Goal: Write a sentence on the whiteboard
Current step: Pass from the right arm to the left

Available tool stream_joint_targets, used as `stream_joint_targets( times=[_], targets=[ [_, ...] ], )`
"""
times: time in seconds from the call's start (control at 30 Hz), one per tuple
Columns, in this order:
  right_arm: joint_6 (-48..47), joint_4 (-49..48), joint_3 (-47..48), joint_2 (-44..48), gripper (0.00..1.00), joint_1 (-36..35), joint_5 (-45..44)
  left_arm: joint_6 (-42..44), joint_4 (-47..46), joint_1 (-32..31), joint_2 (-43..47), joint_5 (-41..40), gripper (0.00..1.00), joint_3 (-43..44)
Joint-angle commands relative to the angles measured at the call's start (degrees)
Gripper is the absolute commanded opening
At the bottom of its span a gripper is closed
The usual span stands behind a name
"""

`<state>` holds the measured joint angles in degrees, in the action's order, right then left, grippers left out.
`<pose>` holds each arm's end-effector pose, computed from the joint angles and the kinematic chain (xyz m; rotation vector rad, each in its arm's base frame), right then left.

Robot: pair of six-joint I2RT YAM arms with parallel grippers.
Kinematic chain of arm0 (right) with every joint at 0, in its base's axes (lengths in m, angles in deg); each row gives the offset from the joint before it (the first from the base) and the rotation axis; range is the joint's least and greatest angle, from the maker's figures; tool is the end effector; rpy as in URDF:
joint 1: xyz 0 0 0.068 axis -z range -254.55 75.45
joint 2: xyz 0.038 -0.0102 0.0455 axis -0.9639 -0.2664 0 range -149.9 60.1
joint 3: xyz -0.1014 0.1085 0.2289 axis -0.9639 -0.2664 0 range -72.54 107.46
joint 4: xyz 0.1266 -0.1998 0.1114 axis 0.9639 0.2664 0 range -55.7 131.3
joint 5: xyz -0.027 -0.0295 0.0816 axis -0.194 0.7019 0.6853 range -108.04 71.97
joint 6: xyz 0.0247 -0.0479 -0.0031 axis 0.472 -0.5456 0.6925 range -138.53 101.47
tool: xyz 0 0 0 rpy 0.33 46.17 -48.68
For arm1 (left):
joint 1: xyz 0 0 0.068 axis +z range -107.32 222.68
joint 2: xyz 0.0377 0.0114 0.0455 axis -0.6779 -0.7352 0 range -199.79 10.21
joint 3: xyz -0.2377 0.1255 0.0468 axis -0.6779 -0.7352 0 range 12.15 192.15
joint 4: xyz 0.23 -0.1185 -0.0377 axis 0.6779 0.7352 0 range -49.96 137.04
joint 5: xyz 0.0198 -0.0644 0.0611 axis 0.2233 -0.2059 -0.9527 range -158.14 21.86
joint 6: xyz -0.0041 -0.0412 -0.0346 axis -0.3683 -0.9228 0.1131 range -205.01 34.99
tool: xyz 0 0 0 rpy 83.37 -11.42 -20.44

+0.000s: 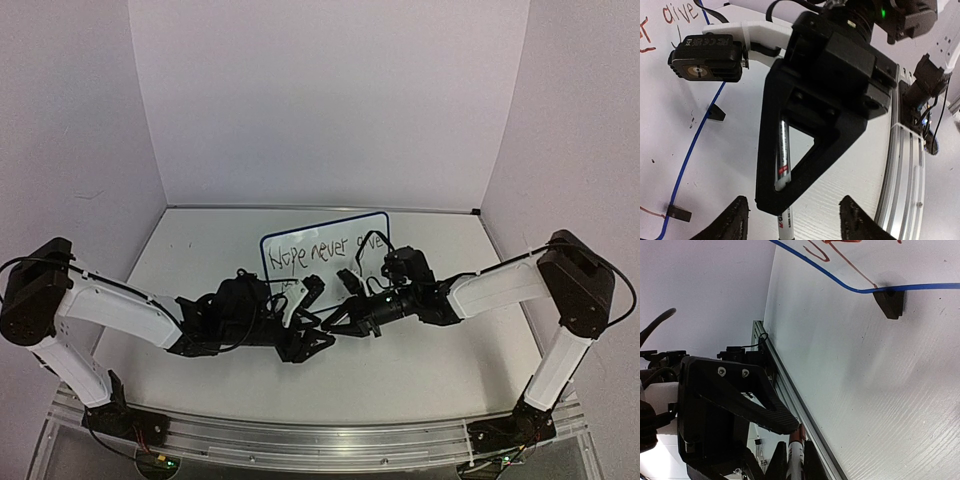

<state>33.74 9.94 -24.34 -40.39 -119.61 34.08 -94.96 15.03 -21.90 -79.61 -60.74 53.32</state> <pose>0.2274 0.2677 0.1710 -0.5499 2.4224 1.8463 0.1358 -0.2967 0.1894 1.0479 1.8346 -0.9443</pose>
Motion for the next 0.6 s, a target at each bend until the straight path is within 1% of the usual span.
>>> stream_joint_targets(
  times=[0.0, 0.1, 0.2, 0.4, 0.5, 0.57],
  targets=[
    [-0.06, -1.82, 1.12, 1.19, 0.0, 0.33, 0.03, 0.36, 2.18, -0.19, 2.44, 0.29, 0.51, -0.64],
    [-0.06, -1.83, 1.41, 1.0, 0.0, 0.33, 0.33, 0.29, 2.31, -0.2, 1.87, 0.2, 0.41, -0.48],
    [-0.06, -1.83, 1.66, 0.84, 0.0, 0.33, 0.54, 0.37, 2.41, -0.2, 0.56, -0.03, 0.39, 0.63],
    [-0.14, -1.75, 1.74, 0.97, 0.0, 0.33, 0.88, 0.5, 2.4, -0.2, -2.18, 0.15, 0.29, 2.84],
    [-0.16, -1.74, 1.45, 1.17, 0.0, 0.32, 0.71, 0.44, 2.43, -0.23, -2.8, 0.13, 0.26, 3.12],
    [-0.24, -1.7, 1.29, 1.26, 0.0, 0.37, 0.58, 0.29, 2.11, -0.21, -2.77, -0.07, 0.21, 2.91]
  ],
)
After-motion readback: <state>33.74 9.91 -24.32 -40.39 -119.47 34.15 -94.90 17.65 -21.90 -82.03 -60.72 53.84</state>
